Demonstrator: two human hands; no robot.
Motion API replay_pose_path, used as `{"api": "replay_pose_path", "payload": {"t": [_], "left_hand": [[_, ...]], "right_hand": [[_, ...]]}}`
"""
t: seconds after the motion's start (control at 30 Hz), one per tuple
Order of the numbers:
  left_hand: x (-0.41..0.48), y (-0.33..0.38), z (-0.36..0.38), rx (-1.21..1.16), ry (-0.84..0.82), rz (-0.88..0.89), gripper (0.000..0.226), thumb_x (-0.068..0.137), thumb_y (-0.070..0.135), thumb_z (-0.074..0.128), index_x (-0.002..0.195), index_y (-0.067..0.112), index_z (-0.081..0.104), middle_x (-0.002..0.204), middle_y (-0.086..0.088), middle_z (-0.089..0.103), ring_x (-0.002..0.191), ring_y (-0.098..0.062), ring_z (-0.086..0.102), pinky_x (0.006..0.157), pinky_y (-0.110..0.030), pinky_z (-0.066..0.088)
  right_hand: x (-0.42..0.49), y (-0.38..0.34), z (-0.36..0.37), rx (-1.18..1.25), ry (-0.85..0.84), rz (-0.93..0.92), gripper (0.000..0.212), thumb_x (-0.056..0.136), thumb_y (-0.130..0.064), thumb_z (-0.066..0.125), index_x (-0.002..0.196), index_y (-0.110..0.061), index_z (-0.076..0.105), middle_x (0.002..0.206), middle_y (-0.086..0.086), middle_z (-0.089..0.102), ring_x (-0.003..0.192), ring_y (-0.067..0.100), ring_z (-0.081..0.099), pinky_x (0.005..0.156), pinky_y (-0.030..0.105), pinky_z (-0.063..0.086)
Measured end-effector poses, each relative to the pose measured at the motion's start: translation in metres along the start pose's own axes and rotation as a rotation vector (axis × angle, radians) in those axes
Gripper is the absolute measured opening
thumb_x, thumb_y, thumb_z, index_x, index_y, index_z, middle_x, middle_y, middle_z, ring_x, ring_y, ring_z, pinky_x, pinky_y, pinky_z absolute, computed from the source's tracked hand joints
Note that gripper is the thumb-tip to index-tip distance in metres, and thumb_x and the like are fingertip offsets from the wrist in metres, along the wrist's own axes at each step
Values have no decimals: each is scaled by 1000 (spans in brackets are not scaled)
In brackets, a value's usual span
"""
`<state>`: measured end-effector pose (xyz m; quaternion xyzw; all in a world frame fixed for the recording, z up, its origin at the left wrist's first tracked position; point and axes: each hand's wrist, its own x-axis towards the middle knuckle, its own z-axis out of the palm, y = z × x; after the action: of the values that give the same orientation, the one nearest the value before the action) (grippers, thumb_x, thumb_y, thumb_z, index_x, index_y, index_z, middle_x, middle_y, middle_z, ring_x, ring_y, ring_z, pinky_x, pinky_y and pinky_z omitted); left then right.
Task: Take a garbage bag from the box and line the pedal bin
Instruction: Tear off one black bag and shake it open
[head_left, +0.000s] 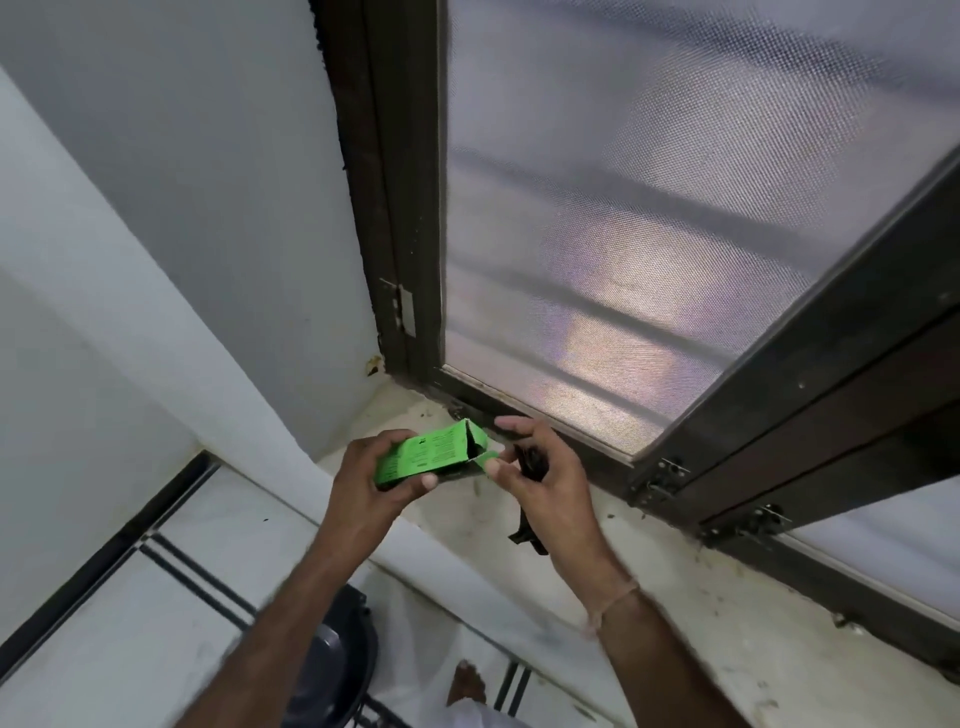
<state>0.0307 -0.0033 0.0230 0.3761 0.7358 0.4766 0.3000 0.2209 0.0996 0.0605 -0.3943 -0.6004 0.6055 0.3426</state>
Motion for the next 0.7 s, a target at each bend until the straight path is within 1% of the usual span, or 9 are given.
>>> {"api": "replay_pose_path", "payload": {"t": [0.07,0.13,0.23,0.3,0.37,0.43,0.5,0.6,0.7], "left_hand": [[-1,4,0,-8,-19,24,48,60,65,74,105,73,56,122,10,55,117,-9,57,97,-34,53],[-2,6,-2,-11,-13,37,49,61,64,74,106,72,57,121,13,54,116,-5,56,95,-32,53],[-4,7,-5,-13,-7,46,49,60,64,74,104,74,56,121,12,53,115,2,54,93,-27,51],[-5,6,-7,-17,-7,43,48,60,63,74,104,72,58,122,10,53,114,6,53,91,-22,49],[-7,5,-10,13,-12,50,50,60,62,76,107,62,60,121,10,53,111,12,52,88,-16,46],[-7,4,-13,40,-19,51,53,60,59,78,110,56,60,120,11,53,109,19,50,87,-10,43],[-8,4,-16,57,-27,51,53,60,59,78,110,54,60,120,10,52,109,21,48,85,-1,40],[-9,4,-18,75,-41,62,51,68,42,85,114,45,63,123,2,54,109,21,48,82,4,38],[-10,4,-18,93,-55,84,52,75,19,91,121,30,68,126,-3,54,108,21,49,82,4,39]], "right_hand": [[2,2,2,-30,13,-12,27,84,-4,81,107,-17,77,83,-4,67,79,7,63,79,24,53],[0,5,4,-38,36,-12,22,83,-6,82,103,-16,79,93,1,74,87,9,67,84,27,54],[-2,11,1,-181,145,-1,41,84,-16,84,123,-24,73,117,-1,68,110,7,65,91,20,52],[-3,8,-6,-162,177,164,51,87,-22,82,135,-23,65,120,-2,65,109,9,63,89,18,50],[-4,1,-12,18,94,288,38,92,-23,77,129,-18,70,101,-2,68,86,11,60,76,18,50],[-7,-7,-18,121,17,252,24,95,-25,71,118,-19,76,83,-3,68,70,14,49,66,21,45],[-8,-14,-20,145,-53,191,26,97,-27,68,122,-20,74,86,-1,72,66,11,48,66,19,43],[-8,-18,-15,20,-153,79,31,95,-17,72,126,-19,72,98,5,74,77,0,62,75,15,51],[-4,-16,-11,-107,-204,25,32,90,-12,78,120,-23,74,111,17,73,97,11,66,92,35,57]]}}
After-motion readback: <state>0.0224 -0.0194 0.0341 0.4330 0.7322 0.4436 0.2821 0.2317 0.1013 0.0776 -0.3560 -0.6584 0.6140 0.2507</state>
